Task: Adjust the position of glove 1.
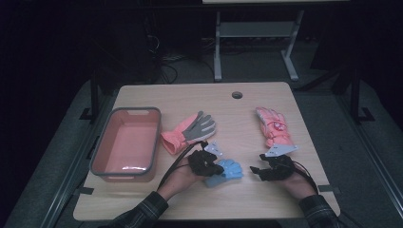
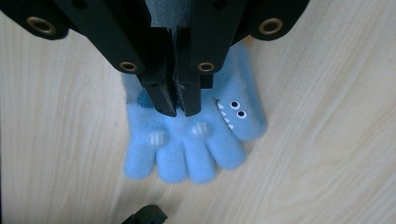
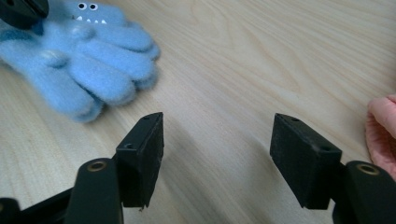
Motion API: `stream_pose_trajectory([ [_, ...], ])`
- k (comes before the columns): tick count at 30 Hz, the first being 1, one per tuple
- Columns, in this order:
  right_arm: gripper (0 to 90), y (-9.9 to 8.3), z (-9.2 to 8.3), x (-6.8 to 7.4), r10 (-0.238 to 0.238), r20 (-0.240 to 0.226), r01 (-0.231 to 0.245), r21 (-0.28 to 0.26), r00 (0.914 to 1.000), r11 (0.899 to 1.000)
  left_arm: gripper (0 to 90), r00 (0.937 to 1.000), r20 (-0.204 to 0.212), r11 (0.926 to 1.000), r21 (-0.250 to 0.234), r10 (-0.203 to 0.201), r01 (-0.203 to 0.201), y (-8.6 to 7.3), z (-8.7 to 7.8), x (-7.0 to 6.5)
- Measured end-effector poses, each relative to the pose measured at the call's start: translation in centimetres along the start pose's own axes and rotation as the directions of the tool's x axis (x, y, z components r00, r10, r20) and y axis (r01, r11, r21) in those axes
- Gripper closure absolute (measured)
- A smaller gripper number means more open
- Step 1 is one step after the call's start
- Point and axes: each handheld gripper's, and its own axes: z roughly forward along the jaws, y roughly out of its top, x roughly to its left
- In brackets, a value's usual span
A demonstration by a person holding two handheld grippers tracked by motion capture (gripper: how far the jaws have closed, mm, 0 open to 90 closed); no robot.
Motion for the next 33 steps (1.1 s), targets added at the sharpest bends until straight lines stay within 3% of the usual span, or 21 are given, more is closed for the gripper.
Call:
stream_pose_trajectory([
  [7,27.6,-0.1,0.4,0.0,-0.009,0.004,0.009,0.016,0.9999,1.0,81.5,1.0,0.003,1.0,0.004,-0.008,0.008,-0.2,0.2,0.0],
  [11,23.5,0.0,0.7,0.1,-0.004,-0.007,0.004,0.02,1.0,1.0,53.1,0.9993,0.003,0.999,-0.024,-0.038,0.038,-0.3,-0.6,-0.4],
  [13,22.7,0.0,0.7,0.1,-0.006,-0.007,0.006,0.014,1.0,1.0,40.2,0.9994,-0.001,0.9993,-0.019,-0.033,0.033,-0.4,-0.7,-0.4],
  [17,18.5,0.0,1.1,0.2,-0.007,-0.011,0.007,-0.003,0.9999,1.0,24.1,0.9966,-0.061,0.9984,-0.015,-0.055,0.054,-0.4,-0.5,-0.7],
  [26,17.7,-0.2,1.0,0.2,-0.009,-0.018,0.009,-0.012,0.9998,1.0,18.7,0.9952,-0.081,0.9984,0.004,-0.055,0.056,-0.2,1.3,-1.0],
  [28,17.7,-0.2,1.0,0.2,-0.01,-0.018,0.009,-0.012,0.9998,1.0,18.6,0.9955,-0.088,0.9988,0.03,-0.036,0.039,-0.3,1.7,-0.9],
  [29,17.8,-0.2,1.0,0.2,-0.009,-0.017,0.009,-0.012,0.9998,1.0,18.6,0.9947,-0.092,0.9985,0.025,-0.045,0.048,-0.3,1.9,-1.0],
  [33,17.8,-0.2,1.0,0.2,-0.01,-0.017,0.01,-0.012,0.9998,1.0,19.0,0.9937,-0.11,0.9989,0.04,-0.019,0.024,-0.3,2.0,-1.1],
])
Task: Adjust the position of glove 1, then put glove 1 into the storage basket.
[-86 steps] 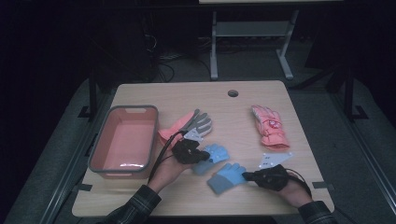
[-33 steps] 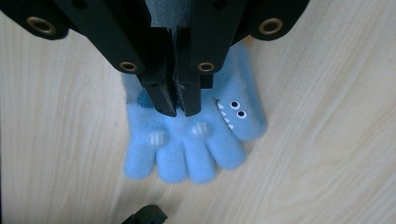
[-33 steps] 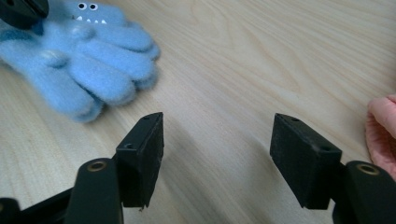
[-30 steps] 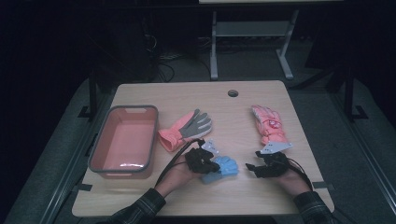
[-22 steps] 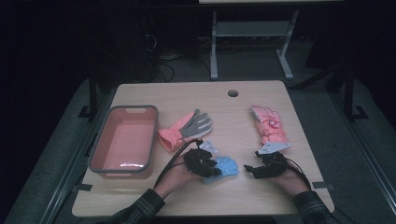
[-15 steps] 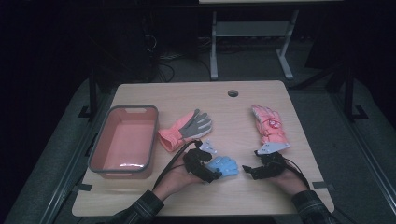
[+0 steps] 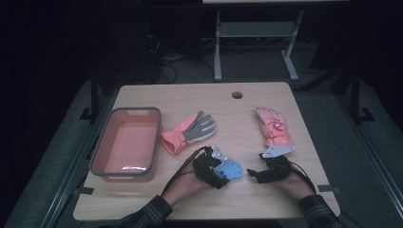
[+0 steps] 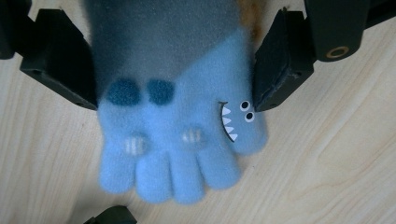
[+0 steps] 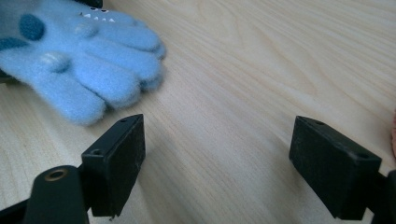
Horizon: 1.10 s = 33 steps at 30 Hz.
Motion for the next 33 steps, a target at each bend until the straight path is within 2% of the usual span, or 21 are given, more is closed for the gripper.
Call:
stream_pose_trajectory([
  [7,17.8,0.0,0.0,0.0,0.001,0.0,-0.001,0.001,1.0,1.0,22.5,0.9988,-0.04,0.9997,0.003,0.026,-0.026,-0.2,0.1,-0.3],
  [9,17.7,0.0,0.0,0.0,0.001,0.0,-0.001,0.001,1.0,1.0,26.4,0.998,-0.053,0.9994,0.003,0.034,-0.034,-0.3,0.1,-0.4],
  [12,17.8,0.0,0.0,0.0,0.002,0.0,-0.002,0.001,1.0,1.0,30.3,0.9979,-0.06,0.9997,-0.003,0.023,-0.023,-0.3,0.0,-0.2],
  [14,17.8,0.0,0.0,0.0,0.002,0.0,-0.002,0.001,1.0,1.0,35.8,0.9976,-0.067,0.9998,-0.011,0.013,-0.014,-0.4,-0.1,0.0],
  [15,17.8,0.0,0.0,0.0,0.003,0.001,-0.003,0.001,1.0,1.0,43.2,0.9975,-0.071,0.9998,-0.018,0.006,-0.007,-0.5,-0.3,0.3],
  [16,17.8,0.0,0.0,0.0,0.003,0.002,-0.003,0.001,1.0,1.0,46.6,0.9975,-0.071,0.9998,-0.018,0.006,-0.007,-0.5,-0.3,0.3],
  [17,17.8,0.0,0.0,0.0,0.003,0.002,-0.003,0.001,1.0,1.0,46.6,0.9974,-0.072,0.9998,-0.022,0.002,-0.004,-0.5,-0.3,0.4],
  [19,17.8,0.0,0.0,0.0,0.002,0.002,-0.002,0.001,1.0,1.0,52.7,0.9972,-0.074,0.9998,-0.02,0.005,-0.007,-0.5,-0.4,0.7],
  [20,17.8,0.0,0.0,0.1,0.002,0.002,-0.002,0.001,1.0,1.0,60.3,0.9971,-0.076,0.9997,-0.022,0.005,-0.006,-0.5,-0.5,0.9],
  [21,17.8,0.0,0.0,0.1,0.002,0.002,-0.002,0.001,1.0,1.0,60.3,0.9971,-0.076,0.9997,-0.023,0.004,-0.006,-0.5,-0.5,1.0],
  [26,17.8,0.0,0.0,0.1,0.003,0.001,-0.003,0.001,1.0,1.0,71.6,0.9973,-0.072,0.9995,-0.025,0.016,-0.018,-0.5,-0.6,1.5],
  [29,17.8,0.0,0.0,0.1,0.003,0.002,-0.003,0.001,1.0,1.0,73.4,0.9982,-0.06,0.9995,-0.03,0.009,-0.011,-0.5,-0.6,1.8],
  [31,17.8,0.0,0.0,0.1,0.003,0.002,-0.003,0.001,1.0,1.0,74.4,0.999,-0.043,0.9994,-0.035,-0.011,0.009,-0.5,-0.6,2.0],
  [33,17.8,0.0,-0.1,0.1,0.004,0.002,-0.004,0.001,1.0,1.0,74.9,0.9994,-0.032,0.9994,-0.033,-0.009,0.008,-0.4,-0.7,2.3],
])
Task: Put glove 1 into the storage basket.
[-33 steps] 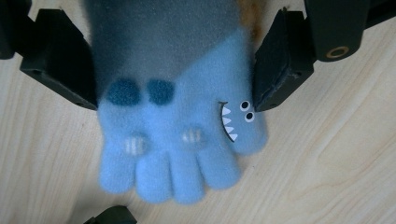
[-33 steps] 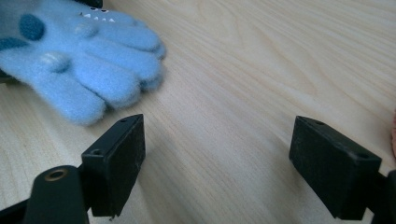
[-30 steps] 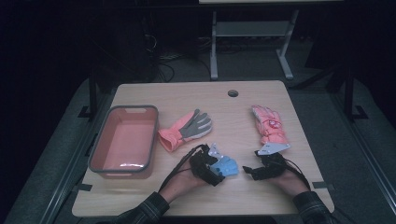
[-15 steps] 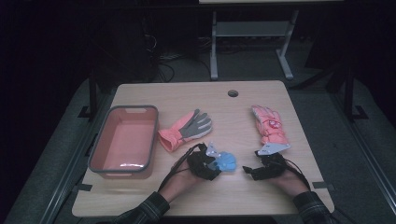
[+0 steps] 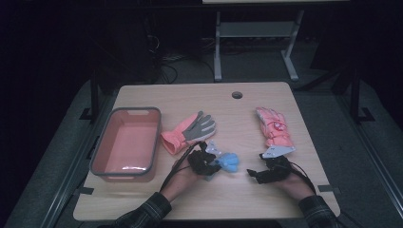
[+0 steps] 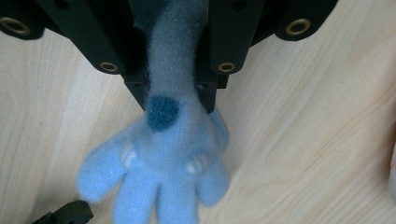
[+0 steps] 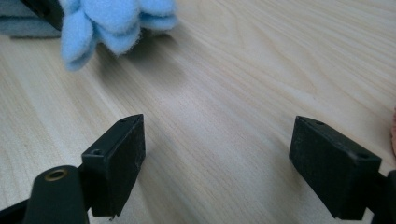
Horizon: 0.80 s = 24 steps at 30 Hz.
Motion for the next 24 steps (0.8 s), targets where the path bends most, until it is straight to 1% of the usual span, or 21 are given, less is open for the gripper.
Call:
stream_pose_trajectory([
  [4,17.8,0.0,0.0,0.0,0.0,0.0,0.0,0.0,1.0,1.0,75.0,0.9996,0.017,0.9996,-0.017,-0.023,0.023,0.1,-0.4,0.4],
  [5,17.8,0.0,0.0,0.0,-0.001,0.0,0.001,-0.001,1.0,1.0,75.0,0.9993,0.016,0.999,-0.029,-0.032,0.033,0.2,-1.0,0.6],
  [6,17.8,0.0,0.0,0.0,-0.001,0.0,0.001,-0.001,1.0,1.0,75.0,0.9993,0.016,0.999,-0.029,-0.032,0.033,0.2,-1.0,0.6],
  [8,17.8,0.0,0.0,0.0,-0.001,-0.001,0.001,-0.001,1.0,1.0,75.0,0.9993,0.019,0.999,-0.03,-0.032,0.033,0.3,-1.7,0.9],
  [11,17.8,0.0,0.0,0.0,-0.001,0.0,0.001,0.0,1.0,1.0,74.9,0.9993,0.003,0.9985,-0.04,-0.037,0.037,0.4,-2.8,1.2],
  [12,17.8,0.0,0.0,0.0,-0.001,0.0,0.001,-0.001,1.0,1.0,74.8,0.9992,0.011,0.9986,-0.038,-0.037,0.038,0.4,-3.5,1.5],
  [13,17.8,0.0,0.0,0.0,-0.001,0.0,0.001,-0.001,1.0,1.0,74.8,0.9992,0.011,0.9986,-0.038,-0.037,0.038,0.4,-3.5,1.5],
  [16,17.8,0.0,0.0,0.0,0.0,0.0,0.0,-0.001,1.0,1.0,74.8,0.9977,0.018,0.9966,-0.049,-0.066,0.067,0.4,-4.6,1.9],
  [17,17.7,0.0,0.0,0.0,0.0,0.0,0.0,-0.001,1.0,1.0,74.7,0.9973,0.024,0.9967,-0.041,-0.07,0.071,0.4,-5.0,2.1],
  [19,17.7,0.0,0.0,0.0,0.0,-0.001,0.0,-0.001,1.0,1.0,74.7,0.9967,0.024,0.9961,-0.04,-0.078,0.079,0.4,-5.7,2.4],
  [20,17.8,0.0,0.0,0.0,0.0,-0.001,0.0,0.0,1.0,1.0,74.7,0.9953,0.027,0.9946,-0.044,-0.093,0.094,0.4,-6.4,2.6],
  [21,17.8,0.0,0.0,0.0,0.0,-0.001,0.0,0.0,1.0,1.0,74.7,0.9953,0.027,0.9946,-0.044,-0.093,0.094,0.4,-6.4,2.6],
  [22,17.8,0.0,0.0,0.0,0.0,-0.001,0.0,0.0,1.0,1.0,74.7,0.9947,0.027,0.9936,-0.051,-0.099,0.101,0.5,-7.2,3.0],
  [23,17.8,0.0,0.0,0.0,0.0,-0.001,0.0,0.0,1.0,1.0,74.6,0.9947,0.027,0.9936,-0.051,-0.099,0.101,0.5,-7.2,3.0],
  [24,17.8,0.0,0.0,0.0,0.0,-0.001,0.0,0.0,1.0,1.0,74.6,0.9941,0.029,0.9927,-0.058,-0.105,0.106,0.5,-7.6,3.1],
])
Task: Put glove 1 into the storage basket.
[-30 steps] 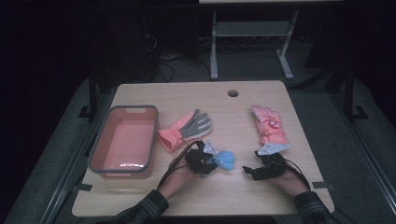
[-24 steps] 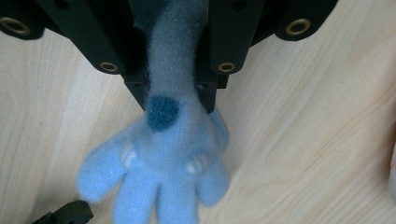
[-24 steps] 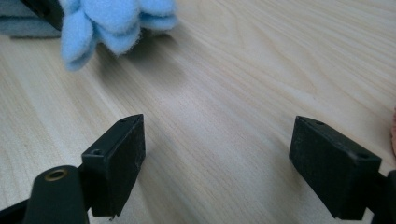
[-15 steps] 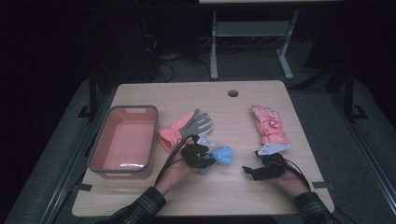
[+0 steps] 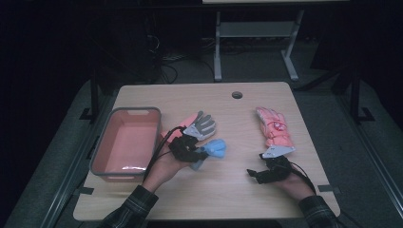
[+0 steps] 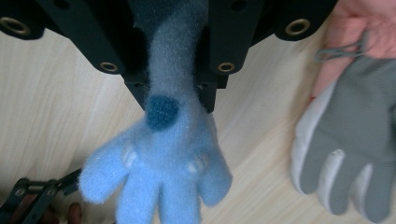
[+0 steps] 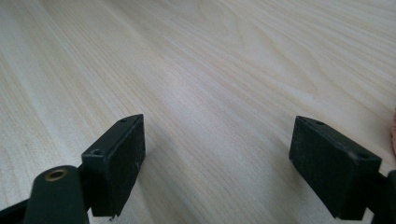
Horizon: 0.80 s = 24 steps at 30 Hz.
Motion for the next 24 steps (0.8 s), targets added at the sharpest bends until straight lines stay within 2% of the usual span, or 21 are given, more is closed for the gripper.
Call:
stream_pose_trajectory([
  [7,17.7,0.0,0.0,0.0,-0.001,0.0,0.001,-0.001,1.0,1.0,74.6,0.9989,-0.032,0.9988,-0.037,-0.034,0.033,-0.1,-2.8,1.1],
  [12,17.7,0.0,0.0,0.0,-0.001,0.0,0.001,-0.001,1.0,1.0,74.6,0.9946,-0.07,0.9946,-0.077,-0.076,0.07,-0.7,-5.5,2.5],
  [13,17.7,0.0,0.0,0.0,-0.001,0.0,0.001,-0.001,1.0,1.0,74.6,0.9946,-0.07,0.9946,-0.077,-0.076,0.07,-0.7,-5.5,2.5],
  [14,17.7,0.0,0.0,0.0,-0.001,0.0,0.001,-0.001,1.0,1.0,74.6,0.9923,-0.088,0.9931,-0.087,-0.087,0.079,-1.0,-6.5,3.0],
  [16,17.6,0.0,0.0,0.0,-0.001,0.0,0.001,-0.001,1.0,1.0,74.6,0.9907,-0.095,0.9915,-0.095,-0.098,0.089,-1.1,-6.9,3.2],
  [18,17.7,0.0,0.0,0.0,-0.001,0.0,0.001,-0.001,1.0,1.0,74.6,0.985,-0.118,0.987,-0.116,-0.126,0.112,-1.7,-8.3,4.0],
  [19,17.7,0.0,0.0,0.0,-0.001,0.0,0.001,-0.001,1.0,1.0,74.6,0.985,-0.118,0.987,-0.116,-0.126,0.112,-1.7,-8.3,4.0],
  [24,17.6,0.0,0.0,0.0,-0.001,0.0,0.001,-0.001,1.0,1.0,74.5,0.9749,-0.148,0.98,-0.134,-0.166,0.147,-2.7,-10.0,5.3],
])
